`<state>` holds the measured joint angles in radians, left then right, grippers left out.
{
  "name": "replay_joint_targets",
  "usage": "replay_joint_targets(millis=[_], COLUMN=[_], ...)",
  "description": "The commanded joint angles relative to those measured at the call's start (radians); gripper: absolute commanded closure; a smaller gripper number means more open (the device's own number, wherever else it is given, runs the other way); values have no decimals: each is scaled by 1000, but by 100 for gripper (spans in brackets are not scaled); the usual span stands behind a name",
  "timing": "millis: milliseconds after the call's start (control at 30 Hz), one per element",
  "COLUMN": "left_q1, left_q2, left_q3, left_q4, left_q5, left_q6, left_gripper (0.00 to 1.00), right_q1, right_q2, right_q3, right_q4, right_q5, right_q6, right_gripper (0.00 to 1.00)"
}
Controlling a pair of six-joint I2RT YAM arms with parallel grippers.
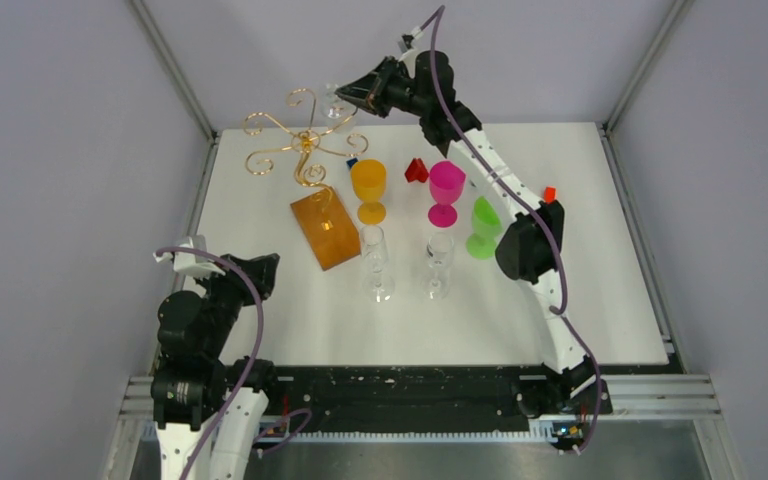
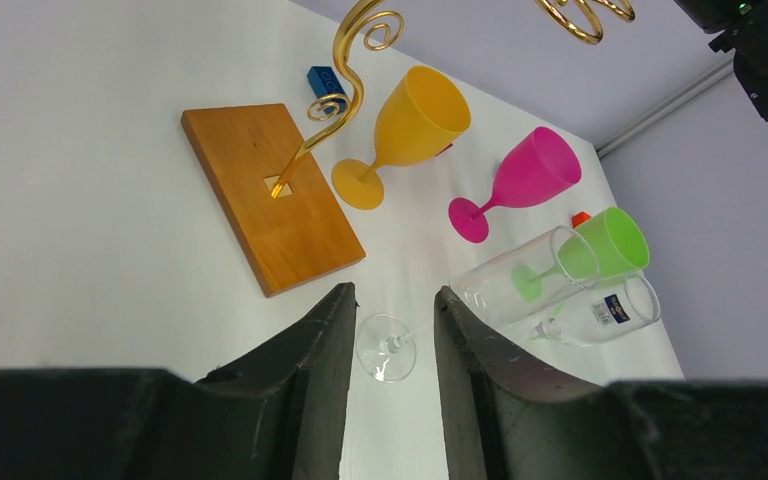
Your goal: Place the wine glass upside down on the wine glass rack
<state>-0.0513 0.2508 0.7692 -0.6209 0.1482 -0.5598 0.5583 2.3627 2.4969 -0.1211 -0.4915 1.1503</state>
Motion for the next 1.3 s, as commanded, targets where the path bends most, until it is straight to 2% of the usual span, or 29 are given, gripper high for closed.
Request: replay_joint_targets(millis=[0,500,800,1267], left_q1=[-1,-1,-1,-1], left_q2=[-6,-7,-13,-17], left_q3=[-9,-14,-13,-19], left_q4=[59,58,48,46], left_q5=[15,14,8,-4], left_q6=[-9,-8,-5,1], left_gripper=[60,60,60,59], right_q1=[24,23,19,-10], right_q2=[-68,-104,-175,-226], right_q3=[40,28,-40,-112], right_q4=[-38,-109,-111,-53], right_q5=[-110,-132,-62,-16], right_q6=[-19,-80,-134,-88], right_gripper=[100,100,100,100])
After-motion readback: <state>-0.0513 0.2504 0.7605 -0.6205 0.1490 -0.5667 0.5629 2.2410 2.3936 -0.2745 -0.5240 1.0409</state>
